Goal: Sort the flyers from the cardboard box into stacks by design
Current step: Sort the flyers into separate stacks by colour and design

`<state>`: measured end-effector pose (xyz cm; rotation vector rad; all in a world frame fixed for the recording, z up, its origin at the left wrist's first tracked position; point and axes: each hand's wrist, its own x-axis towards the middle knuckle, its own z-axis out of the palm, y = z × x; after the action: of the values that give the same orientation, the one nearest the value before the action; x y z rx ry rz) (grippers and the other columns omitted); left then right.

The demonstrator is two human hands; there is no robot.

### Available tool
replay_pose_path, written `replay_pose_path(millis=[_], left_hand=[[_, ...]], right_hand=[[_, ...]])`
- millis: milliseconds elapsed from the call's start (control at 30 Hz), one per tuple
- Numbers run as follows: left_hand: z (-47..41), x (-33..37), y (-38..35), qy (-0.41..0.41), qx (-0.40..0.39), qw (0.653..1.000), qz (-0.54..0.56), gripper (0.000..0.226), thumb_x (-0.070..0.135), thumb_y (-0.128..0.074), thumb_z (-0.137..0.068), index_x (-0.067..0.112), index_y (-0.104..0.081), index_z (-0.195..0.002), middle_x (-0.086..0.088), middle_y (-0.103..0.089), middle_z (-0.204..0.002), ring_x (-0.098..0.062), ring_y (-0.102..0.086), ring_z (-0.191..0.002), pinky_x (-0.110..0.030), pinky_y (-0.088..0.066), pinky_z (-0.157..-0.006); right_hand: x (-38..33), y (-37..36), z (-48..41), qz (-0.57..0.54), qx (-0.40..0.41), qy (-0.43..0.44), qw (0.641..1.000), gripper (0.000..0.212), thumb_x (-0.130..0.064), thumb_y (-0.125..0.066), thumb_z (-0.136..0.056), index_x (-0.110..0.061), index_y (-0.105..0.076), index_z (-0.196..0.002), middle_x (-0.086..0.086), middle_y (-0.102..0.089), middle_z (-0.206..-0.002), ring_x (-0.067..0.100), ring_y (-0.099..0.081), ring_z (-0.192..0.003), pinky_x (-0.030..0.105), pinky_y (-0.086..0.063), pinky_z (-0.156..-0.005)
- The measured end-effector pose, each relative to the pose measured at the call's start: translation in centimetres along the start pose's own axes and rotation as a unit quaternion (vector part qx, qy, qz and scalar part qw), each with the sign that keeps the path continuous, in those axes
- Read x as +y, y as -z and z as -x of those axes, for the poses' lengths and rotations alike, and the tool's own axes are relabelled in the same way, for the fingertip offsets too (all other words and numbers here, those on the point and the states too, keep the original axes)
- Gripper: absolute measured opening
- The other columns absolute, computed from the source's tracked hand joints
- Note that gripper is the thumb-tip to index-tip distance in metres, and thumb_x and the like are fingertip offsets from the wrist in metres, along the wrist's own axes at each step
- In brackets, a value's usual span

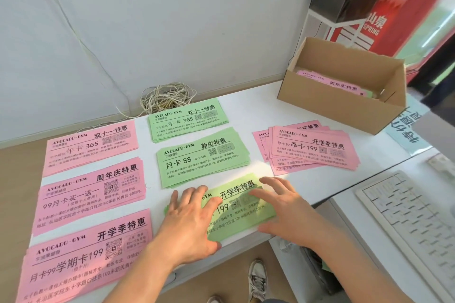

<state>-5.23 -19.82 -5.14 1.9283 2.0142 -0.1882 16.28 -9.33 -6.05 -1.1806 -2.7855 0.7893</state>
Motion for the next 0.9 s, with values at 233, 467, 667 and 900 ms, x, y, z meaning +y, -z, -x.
replay_pose_path(millis=[233, 467, 667, 900], left_hand=[[-3.6, 3.2, 2.7, -0.082, 0.201, 0.975, 0.046, 0.036, 0.041, -0.069, -0.079, 0.026, -0.059, -0.110, 0.001, -0.053, -0.129, -0.022, -0.054, -0.115, -0.038, -0.052, -0.085], [-13.2, 11.0, 5.6, -0.161, 0.186, 0.964, 0.100, 0.024, 0.028, -0.054, -0.092, 0.019, -0.063, -0.112, 0.004, -0.058, -0.124, -0.018, -0.050, -0.116, -0.039, -0.048, -0.091], [-20.5, 14.5, 4.1, -0.131, 0.086, 0.987, -0.026, 0.046, 0.041, -0.055, -0.090, 0.021, -0.044, -0.130, -0.007, -0.039, -0.141, -0.024, -0.035, -0.130, -0.038, -0.039, -0.102], [-21.5, 15.0, 4.5, -0.149, 0.107, 0.981, -0.069, 0.027, 0.037, -0.048, -0.093, 0.015, -0.054, -0.107, -0.006, -0.057, -0.108, -0.029, -0.056, -0.100, -0.037, -0.046, -0.079]], right_hand=[[4.0, 6.0, 3.5, -0.003, 0.101, -0.149, 0.984, 0.059, -0.042, -0.063, -0.088, -0.038, -0.037, -0.141, -0.014, -0.034, -0.148, 0.011, -0.032, -0.133, 0.027, -0.030, -0.105], [12.4, 11.6, 3.2, -0.046, 0.142, -0.310, 0.939, 0.055, -0.032, -0.063, -0.089, -0.032, -0.041, -0.139, 0.001, -0.051, -0.136, 0.019, -0.051, -0.120, 0.035, -0.043, -0.095], [16.1, 11.3, 0.7, -0.087, 0.104, -0.338, 0.931, 0.060, -0.027, -0.059, -0.090, -0.025, -0.035, -0.144, 0.006, -0.051, -0.135, 0.024, -0.050, -0.122, 0.035, -0.041, -0.098], [18.7, 11.3, -0.8, -0.174, 0.134, -0.328, 0.919, 0.049, -0.023, -0.058, -0.091, -0.025, -0.043, -0.138, 0.002, -0.056, -0.122, 0.020, -0.058, -0.104, 0.036, -0.049, -0.089]])
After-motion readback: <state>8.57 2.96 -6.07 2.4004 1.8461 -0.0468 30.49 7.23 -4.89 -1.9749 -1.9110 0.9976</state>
